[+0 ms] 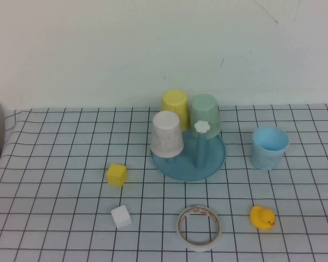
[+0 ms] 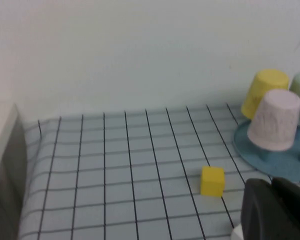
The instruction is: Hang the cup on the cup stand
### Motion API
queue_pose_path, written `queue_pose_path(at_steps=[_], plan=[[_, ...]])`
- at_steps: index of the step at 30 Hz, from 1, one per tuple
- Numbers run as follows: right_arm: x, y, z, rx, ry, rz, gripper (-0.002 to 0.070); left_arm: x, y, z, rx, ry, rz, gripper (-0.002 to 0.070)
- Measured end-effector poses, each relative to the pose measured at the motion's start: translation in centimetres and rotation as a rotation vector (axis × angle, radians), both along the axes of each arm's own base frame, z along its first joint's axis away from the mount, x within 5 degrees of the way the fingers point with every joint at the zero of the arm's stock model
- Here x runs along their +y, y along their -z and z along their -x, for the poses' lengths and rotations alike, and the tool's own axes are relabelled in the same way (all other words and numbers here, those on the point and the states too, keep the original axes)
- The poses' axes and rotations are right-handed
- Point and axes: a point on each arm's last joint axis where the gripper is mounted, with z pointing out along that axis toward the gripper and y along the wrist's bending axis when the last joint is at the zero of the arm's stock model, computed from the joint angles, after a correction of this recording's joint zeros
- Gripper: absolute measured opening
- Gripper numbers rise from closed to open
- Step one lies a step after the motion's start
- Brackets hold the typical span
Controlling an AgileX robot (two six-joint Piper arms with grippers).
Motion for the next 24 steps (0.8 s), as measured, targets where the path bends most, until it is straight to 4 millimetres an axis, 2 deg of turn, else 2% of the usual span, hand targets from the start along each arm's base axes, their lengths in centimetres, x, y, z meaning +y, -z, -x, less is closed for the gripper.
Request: queue_pose_path(at_steps=[5,10,12,17,19,24], plan=[[0.7,-1.4,-4.1,0.076,-0.102,-0.063,0.0011,-0.3,0.8,-1.4,0.088,0.023,-0.029,-0.0002],[0.9,-3.0,-10.0,0.099,-0.16,-0.107,0.0038,-0.3,1.3,-2.3,0.137,0.037,-0.07,-0.0001],[0.9,-3.3,-12.7,0.111,-0.17,-0.128,0.0095,-0.3,1.3,-2.3,0.139,0.04,-0.078,-0.0001],[0.9,-2.9,-19.0,0.146,-0.208,-0.133,0.0343,-0.3,1.4,-2.3,0.14,0.04,-0.092,-0.0001],[1.2,-2.2,-21.6,0.163,-0.231,-0.129,0.0419,-0.3,1.4,-2.3,0.14,0.04,-0.094,-0.0001],[2.8,0.2,-27.3,0.215,-0.307,-0.113,0.0471,-0.3,1.3,-2.3,0.132,0.037,-0.095,-0.0001]])
